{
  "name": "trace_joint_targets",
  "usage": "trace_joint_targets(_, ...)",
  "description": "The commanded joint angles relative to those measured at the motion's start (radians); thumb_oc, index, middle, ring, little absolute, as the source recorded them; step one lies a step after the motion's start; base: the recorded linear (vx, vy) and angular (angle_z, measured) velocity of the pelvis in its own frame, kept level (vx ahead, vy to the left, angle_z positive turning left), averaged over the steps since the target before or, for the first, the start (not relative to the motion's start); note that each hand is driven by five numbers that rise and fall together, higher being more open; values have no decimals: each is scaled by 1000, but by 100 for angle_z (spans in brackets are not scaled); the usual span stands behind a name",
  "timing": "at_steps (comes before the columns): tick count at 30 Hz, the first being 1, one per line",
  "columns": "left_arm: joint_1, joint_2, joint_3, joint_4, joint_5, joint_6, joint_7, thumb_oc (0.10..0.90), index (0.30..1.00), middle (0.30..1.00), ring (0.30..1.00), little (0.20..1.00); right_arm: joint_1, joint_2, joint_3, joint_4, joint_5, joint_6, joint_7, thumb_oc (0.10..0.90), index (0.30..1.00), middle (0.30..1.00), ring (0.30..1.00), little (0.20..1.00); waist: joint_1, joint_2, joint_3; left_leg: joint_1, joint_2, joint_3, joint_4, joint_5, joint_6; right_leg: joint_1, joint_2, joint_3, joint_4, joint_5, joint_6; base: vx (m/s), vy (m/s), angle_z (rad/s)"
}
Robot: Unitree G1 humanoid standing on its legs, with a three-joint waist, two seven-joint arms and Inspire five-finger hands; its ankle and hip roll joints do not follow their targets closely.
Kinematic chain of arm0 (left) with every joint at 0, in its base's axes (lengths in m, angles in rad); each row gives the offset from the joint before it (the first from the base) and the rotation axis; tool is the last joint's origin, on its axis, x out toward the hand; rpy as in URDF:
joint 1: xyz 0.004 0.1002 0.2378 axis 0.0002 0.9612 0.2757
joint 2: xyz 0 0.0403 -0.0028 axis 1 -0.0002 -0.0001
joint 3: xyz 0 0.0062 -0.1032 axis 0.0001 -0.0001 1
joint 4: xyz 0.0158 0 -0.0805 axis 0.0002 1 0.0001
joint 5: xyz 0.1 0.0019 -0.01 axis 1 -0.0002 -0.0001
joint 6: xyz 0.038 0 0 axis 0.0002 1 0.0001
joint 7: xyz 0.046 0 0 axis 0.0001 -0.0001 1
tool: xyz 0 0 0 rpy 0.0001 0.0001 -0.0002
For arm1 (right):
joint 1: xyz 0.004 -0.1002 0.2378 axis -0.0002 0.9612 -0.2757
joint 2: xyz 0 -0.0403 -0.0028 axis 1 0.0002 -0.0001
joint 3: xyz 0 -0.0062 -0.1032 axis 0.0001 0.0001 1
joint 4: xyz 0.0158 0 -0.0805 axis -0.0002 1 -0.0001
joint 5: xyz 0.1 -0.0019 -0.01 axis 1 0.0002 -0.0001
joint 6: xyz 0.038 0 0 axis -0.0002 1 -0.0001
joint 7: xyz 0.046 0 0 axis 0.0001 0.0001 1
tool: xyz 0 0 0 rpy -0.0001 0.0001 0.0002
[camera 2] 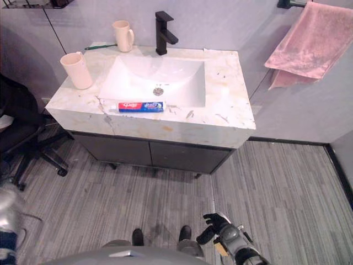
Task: Organize the bathroom.
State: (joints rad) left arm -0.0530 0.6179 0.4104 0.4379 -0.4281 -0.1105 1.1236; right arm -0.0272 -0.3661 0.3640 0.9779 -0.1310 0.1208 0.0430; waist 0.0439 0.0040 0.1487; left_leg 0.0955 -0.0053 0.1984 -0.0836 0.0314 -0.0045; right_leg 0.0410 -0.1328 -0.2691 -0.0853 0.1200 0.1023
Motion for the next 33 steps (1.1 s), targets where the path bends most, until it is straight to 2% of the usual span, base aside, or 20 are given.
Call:
trace_joint_targets(1, -80, 190, 44, -75, 197, -5, 86, 800, 900, 900, 900, 900, -42, 6, 56, 13, 38, -18, -10, 800, 900, 900, 900, 900, -3, -16, -20, -8, -35, -56, 86, -114, 13, -14, 44, 25, 21, -68, -6, 48, -52, 3)
trace_joint_targets(4, -121, 291, 54, -210, 312, 78, 37, 800, 900, 900, 900, 900, -45, 5, 69, 23, 42, -24, -8, 800, 900, 900, 900, 900, -3, -13, -28, -1, -30, -50, 87, -119, 12, -4, 48, 28, 20, -74, -6, 42, -42, 3)
trace_joint_targets(5, -121, 291, 54, -210, 312, 78, 37, 800, 900, 900, 900, 900, -45, 5, 69, 23, 42, -24, -8, 800, 900, 900, 900, 900, -3, -13, -28, -1, -30, -50, 87, -119, 12, -4, 48, 28, 20, -74, -6, 35, -22, -1)
trace_joint_targets(7, -147, 394, 51, -350, 458, 169, -96, 800, 900, 900, 900, 900, -49, 3, 72, 30, 36, -30, 3, 800, 900, 900, 900, 900, -4, -9, -33, 8, -29, -46, 89, -127, 14, 5, 52, 35, 20, -80, -6, 46, -27, -1)
trace_joint_targets(10, -202, 491, 18, -472, 575, 217, -247, 800, 900, 900, 900, 900, -54, 10, 74, 60, 29, -47, 12, 800, 900, 900, 900, 900, -5, -6, -38, 12, -28, -40, 94, -133, 16, 12, 54, 40, 23, -85, -5, 14, -7, -1)
trace_joint_targets(12, -226, 535, 5, -511, 580, 228, -321, 800, 900, 900, 900, 900, -57, 13, 76, 81, 24, -56, 18, 800, 900, 900, 900, 900, -6, -1, -42, 17, -28, -39, 93, -135, 17, 17, 56, 42, 23, -87, -4, 14, 2, -3)
trace_joint_targets(14, -281, 597, -36, -552, 563, 258, -450, 800, 900, 900, 900, 900, -66, 16, 86, 107, 17, -65, 28, 800, 900, 900, 900, 900, -11, 6, -45, 22, -27, -34, 91, -136, 18, 19, 58, 47, 25, -89, -1, 18, 11, -10)
trace_joint_targets(16, -316, 632, -64, -554, 556, 270, -501, 800, 900, 900, 900, 900, -69, 17, 91, 112, 15, -62, 33, 800, 900, 900, 900, 900, -12, 8, -45, 25, -27, -31, 90, -135, 19, 19, 60, 51, 26, -89, 1, -1, 11, -10)
trace_joint_targets(17, -348, 653, -89, -549, 570, 290, -569, 800, 900, 900, 900, 900, -74, 15, 98, 116, 8, -58, 41, 800, 900, 900, 900, 900, -17, 11, -44, 24, -26, -29, 93, -135, 19, 18, 60, 56, 30, -90, 1, -11, 13, -8)
trace_joint_targets(18, -385, 685, -127, -548, 538, 294, -619, 800, 900, 900, 900, 900, -77, 13, 107, 118, 7, -56, 44, 800, 900, 900, 900, 900, -21, 15, -41, 23, -25, -27, 97, -135, 19, 15, 59, 60, 35, -89, 4, -22, 23, -5)
trace_joint_targets(19, -468, 731, -204, -530, 561, 330, -754, 800, 900, 900, 900, 900, -86, 5, 116, 120, 13, -46, 56, 800, 900, 900, 900, 900, -29, 22, -35, 19, -25, -23, 106, -134, 20, 10, 59, 68, 43, -89, 6, -17, 18, -3)
trace_joint_targets(20, -468, 731, -204, -530, 561, 330, -754, 800, 900, 900, 900, 900, -86, 5, 116, 120, 13, -46, 56, 800, 900, 900, 900, 900, -29, 22, -35, 19, -25, -23, 106, -134, 20, 10, 59, 68, 43, -89, 6, -22, 19, -5)
trace_joint_targets(21, -544, 768, -292, -508, 479, 328, -829, 800, 900, 900, 900, 900, -97, -5, 134, 125, 24, -44, 60, 800, 900, 900, 900, 900, -40, 31, -29, 16, -26, -20, 112, -133, 21, 4, 59, 77, 49, -86, 9, -24, 11, -5)
trace_joint_targets(22, -607, 778, -357, -484, 491, 348, -914, 800, 900, 900, 900, 900, -105, -10, 141, 126, 29, -40, 67, 800, 900, 900, 900, 900, -45, 36, -24, 12, -28, -19, 117, -132, 22, 2, 60, 81, 50, -85, 9, -39, 18, -8)
trace_joint_targets(23, -671, 787, -432, -456, 443, 351, -978, 800, 900, 900, 900, 900, -111, -14, 150, 125, 30, -36, 69, 800, 900, 900, 900, 900, -52, 42, -20, 9, -29, -17, 121, -132, 22, -3, 60, 87, 54, -83, 11, -52, 20, -6)
trace_joint_targets(25, -806, 783, -582, -370, 429, 337, -1085, 800, 900, 900, 900, 900, -121, -20, 160, 121, 35, -32, 72, 800, 900, 900, 900, 900, -58, 49, -8, -1, -30, -12, 130, -129, 23, -12, 60, 97, 58, -80, 12, -76, 25, -10)
trace_joint_targets(27, -927, 766, -737, -263, 404, 286, -1129, 800, 900, 900, 900, 900, -127, -26, 171, 110, 43, -27, 63, 800, 900, 900, 900, 900, -68, 57, 3, -10, -33, -5, 132, -126, 24, -26, 62, 109, 63, -75, 15, -89, 24, -13)
trace_joint_targets(30, -1031, 758, -857, -193, 438, 267, -1151, 800, 900, 900, 900, 900, -136, -34, 175, 100, 57, -22, 51, 800, 900, 900, 900, 900, -77, 62, 17, -19, -36, 1, 135, -124, 25, -36, 62, 119, 62, -71, 17, -94, 17, -10)
trace_joint_targets(32, -1167, 737, -1009, -80, 492, 250, -1176, 800, 900, 900, 900, 900, -149, -48, 179, 90, 68, -10, 40, 800, 900, 900, 900, 900, -96, 72, 34, -28, -41, 12, 135, -120, 25, -46, 64, 134, 60, -66, 19, -143, 38, -10)
trace_joint_targets(33, -1198, 728, -1044, -44, 485, 238, -1201, 800, 900, 900, 900, 900, -150, -51, 178, 90, 68, -7, 40, 800, 900, 900, 900, 900, -101, 73, 36, -29, -41, 16, 135, -119, 25, -47, 65, 137, 59, -65, 20, -85, 30, -9)
